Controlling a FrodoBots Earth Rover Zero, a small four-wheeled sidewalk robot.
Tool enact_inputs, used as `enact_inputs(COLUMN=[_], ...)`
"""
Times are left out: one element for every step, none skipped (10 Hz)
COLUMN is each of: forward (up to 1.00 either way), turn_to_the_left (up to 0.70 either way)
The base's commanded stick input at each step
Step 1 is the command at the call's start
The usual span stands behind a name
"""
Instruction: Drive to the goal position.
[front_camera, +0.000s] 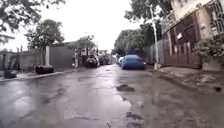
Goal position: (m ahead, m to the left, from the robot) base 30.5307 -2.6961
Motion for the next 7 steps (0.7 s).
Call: enact_inputs(forward=[1.00,1.00,1.00,1.00,1.00,1.00,1.00], turn_to_the_left=[0.00,0.00,0.00,0.00,0.00,0.00,0.00])
